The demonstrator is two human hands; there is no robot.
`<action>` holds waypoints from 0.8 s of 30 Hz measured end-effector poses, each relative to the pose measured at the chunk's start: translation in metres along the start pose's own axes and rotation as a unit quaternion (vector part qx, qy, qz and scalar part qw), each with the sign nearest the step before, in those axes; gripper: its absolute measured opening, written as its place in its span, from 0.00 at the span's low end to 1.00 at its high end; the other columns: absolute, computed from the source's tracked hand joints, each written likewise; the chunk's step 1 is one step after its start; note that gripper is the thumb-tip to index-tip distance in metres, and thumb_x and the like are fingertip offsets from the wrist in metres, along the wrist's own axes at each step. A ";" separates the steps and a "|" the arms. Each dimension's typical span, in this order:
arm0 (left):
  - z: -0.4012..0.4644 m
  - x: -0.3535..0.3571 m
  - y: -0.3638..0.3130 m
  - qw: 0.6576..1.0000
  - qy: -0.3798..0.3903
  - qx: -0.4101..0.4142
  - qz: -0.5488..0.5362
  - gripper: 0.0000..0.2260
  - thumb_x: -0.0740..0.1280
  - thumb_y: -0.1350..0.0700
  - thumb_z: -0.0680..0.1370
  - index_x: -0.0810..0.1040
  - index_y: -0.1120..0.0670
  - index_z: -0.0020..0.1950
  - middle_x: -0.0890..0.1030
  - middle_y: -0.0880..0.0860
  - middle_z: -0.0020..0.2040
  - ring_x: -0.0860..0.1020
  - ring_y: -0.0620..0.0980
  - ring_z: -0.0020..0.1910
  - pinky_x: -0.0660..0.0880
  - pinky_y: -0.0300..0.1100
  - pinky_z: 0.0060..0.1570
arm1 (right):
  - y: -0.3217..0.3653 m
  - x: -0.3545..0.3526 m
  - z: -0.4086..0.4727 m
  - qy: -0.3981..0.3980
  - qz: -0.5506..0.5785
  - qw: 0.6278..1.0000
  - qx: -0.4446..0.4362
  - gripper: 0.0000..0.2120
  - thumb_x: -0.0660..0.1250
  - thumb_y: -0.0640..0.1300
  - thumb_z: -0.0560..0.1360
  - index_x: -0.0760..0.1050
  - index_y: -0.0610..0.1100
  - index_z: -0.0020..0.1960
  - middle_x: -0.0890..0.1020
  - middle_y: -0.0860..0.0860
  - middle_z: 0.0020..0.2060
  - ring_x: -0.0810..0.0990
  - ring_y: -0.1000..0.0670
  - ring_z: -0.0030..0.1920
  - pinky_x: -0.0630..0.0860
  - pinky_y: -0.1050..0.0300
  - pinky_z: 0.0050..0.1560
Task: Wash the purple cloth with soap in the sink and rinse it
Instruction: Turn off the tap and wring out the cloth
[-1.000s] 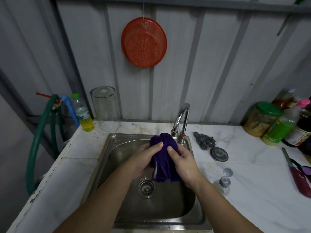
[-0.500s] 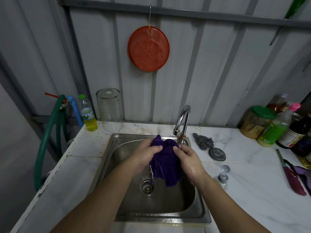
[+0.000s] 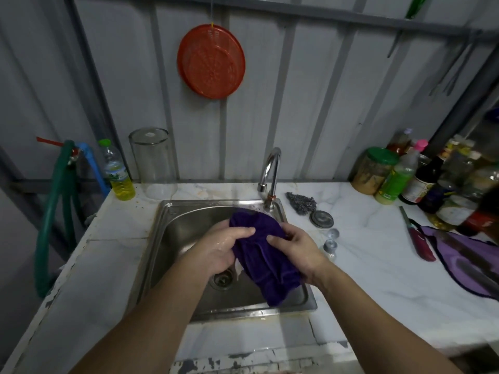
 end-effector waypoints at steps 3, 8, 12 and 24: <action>0.000 0.009 0.022 0.999 -0.034 0.002 -0.023 0.09 0.73 0.66 0.76 0.84 0.58 0.55 0.88 0.61 0.51 0.87 0.58 0.49 0.83 0.53 0.52 | -0.017 -0.021 -0.019 -0.005 0.027 0.997 0.076 0.17 0.74 0.43 0.77 0.79 0.34 0.60 0.86 0.35 0.52 0.87 0.38 0.50 0.85 0.47 0.50; 0.001 0.032 0.066 0.995 -0.074 -0.011 -0.062 0.08 0.75 0.61 0.76 0.84 0.56 0.54 0.89 0.57 0.47 0.87 0.58 0.49 0.84 0.56 0.51 | -0.051 -0.053 -0.052 0.038 0.049 0.990 0.129 0.23 0.75 0.44 0.75 0.77 0.32 0.64 0.83 0.32 0.59 0.85 0.37 0.54 0.84 0.45 0.53; 0.000 0.052 0.099 0.992 -0.091 -0.039 -0.072 0.05 0.72 0.62 0.78 0.82 0.57 0.53 0.89 0.54 0.40 0.87 0.52 0.38 0.82 0.44 0.32 | -0.072 -0.089 -0.057 -0.023 0.036 0.995 0.093 0.19 0.76 0.39 0.74 0.78 0.34 0.61 0.85 0.33 0.55 0.86 0.35 0.53 0.83 0.40 0.56; 0.035 0.047 0.184 0.966 -0.235 -0.060 0.089 0.15 0.74 0.67 0.74 0.80 0.58 0.60 0.84 0.54 0.48 0.83 0.55 0.48 0.83 0.52 0.52 | -0.160 -0.149 -0.043 -0.098 -0.271 0.948 0.137 0.04 0.68 0.44 0.80 0.81 0.46 0.51 0.87 0.51 0.42 0.86 0.51 0.42 0.82 0.61 0.39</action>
Point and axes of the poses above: each hand's wrist, its own z-axis towards the middle knuckle, its own x-axis out of the palm, y = z × x, the point moved 8 cm from there along z, towards the middle knuckle
